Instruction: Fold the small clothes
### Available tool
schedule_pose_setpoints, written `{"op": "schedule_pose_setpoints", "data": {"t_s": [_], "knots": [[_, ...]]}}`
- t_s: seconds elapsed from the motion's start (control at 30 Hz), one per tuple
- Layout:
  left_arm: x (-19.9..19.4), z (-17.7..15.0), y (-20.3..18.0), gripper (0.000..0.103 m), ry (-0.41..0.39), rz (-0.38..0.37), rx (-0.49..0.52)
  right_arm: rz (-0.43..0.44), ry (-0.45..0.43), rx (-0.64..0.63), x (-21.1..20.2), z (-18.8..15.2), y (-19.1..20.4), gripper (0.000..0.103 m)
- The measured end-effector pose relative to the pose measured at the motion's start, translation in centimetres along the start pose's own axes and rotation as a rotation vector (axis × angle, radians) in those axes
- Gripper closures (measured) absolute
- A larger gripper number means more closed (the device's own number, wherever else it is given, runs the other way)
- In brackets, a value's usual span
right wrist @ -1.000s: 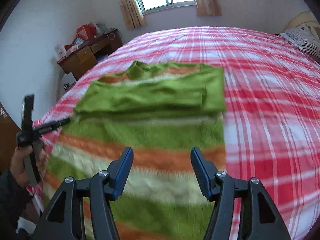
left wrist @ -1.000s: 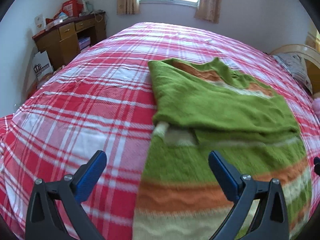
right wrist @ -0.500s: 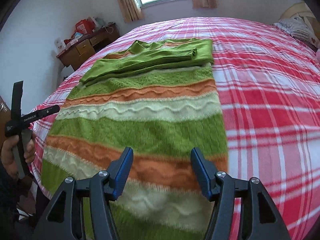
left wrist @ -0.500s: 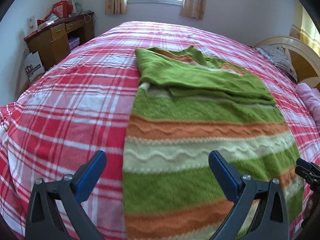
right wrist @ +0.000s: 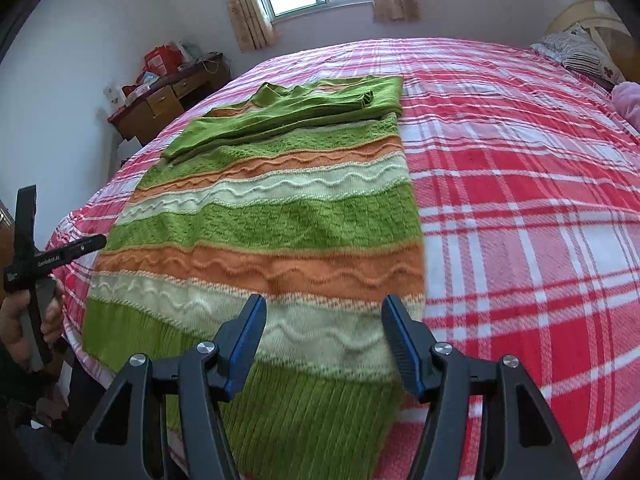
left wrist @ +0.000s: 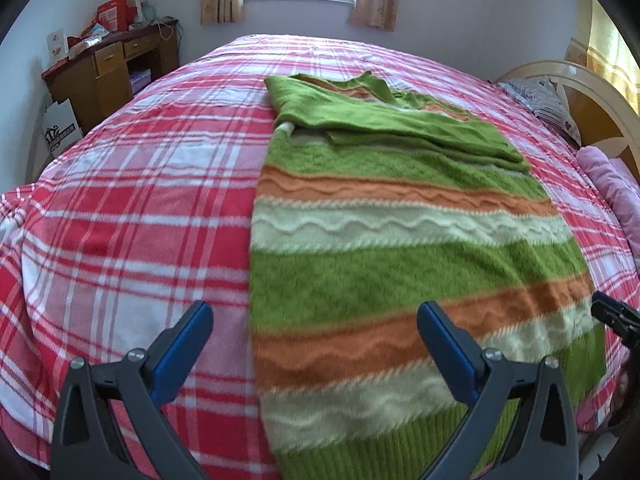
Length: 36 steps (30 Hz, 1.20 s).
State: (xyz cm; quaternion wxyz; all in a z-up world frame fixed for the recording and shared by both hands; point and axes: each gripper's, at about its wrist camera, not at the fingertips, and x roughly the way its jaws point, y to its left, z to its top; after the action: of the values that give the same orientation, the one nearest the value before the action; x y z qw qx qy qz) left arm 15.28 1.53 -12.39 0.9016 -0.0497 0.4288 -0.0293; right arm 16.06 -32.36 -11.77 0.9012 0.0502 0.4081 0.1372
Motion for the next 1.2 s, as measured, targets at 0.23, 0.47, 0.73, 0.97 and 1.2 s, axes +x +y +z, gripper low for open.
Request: {"op": "schedule_pose_setpoints", "data": {"t_s": [0.23, 0.47, 0.73, 0.97, 1.2], "knots": [[-0.8, -1.3, 0.4, 0.000, 0.012, -0.002, 0.018, -0.016, -0.022, 0.007, -1.0, -1.2, 0.0, 0.042], [-1.4, -2.6, 0.9, 0.000, 0.034, -0.036, 0.005, -0.030, -0.033, 0.005, -2.0, -2.8, -0.2, 0.042], [-2.4, -5.7, 2.0, 0.025, 0.121, -0.154, -0.025, -0.038, -0.028, 0.014, -3.3, -5.0, -0.6, 0.041], [-2.6, -8.8, 2.1, 0.040, 0.204, -0.264, -0.088, -0.039, -0.039, 0.017, -4.1, -6.2, -0.6, 0.041], [-2.4, -9.3, 1.3, 0.041, 0.224, -0.283, -0.098, -0.036, -0.048, -0.014, -4.6, -7.3, -0.3, 0.041]]}}
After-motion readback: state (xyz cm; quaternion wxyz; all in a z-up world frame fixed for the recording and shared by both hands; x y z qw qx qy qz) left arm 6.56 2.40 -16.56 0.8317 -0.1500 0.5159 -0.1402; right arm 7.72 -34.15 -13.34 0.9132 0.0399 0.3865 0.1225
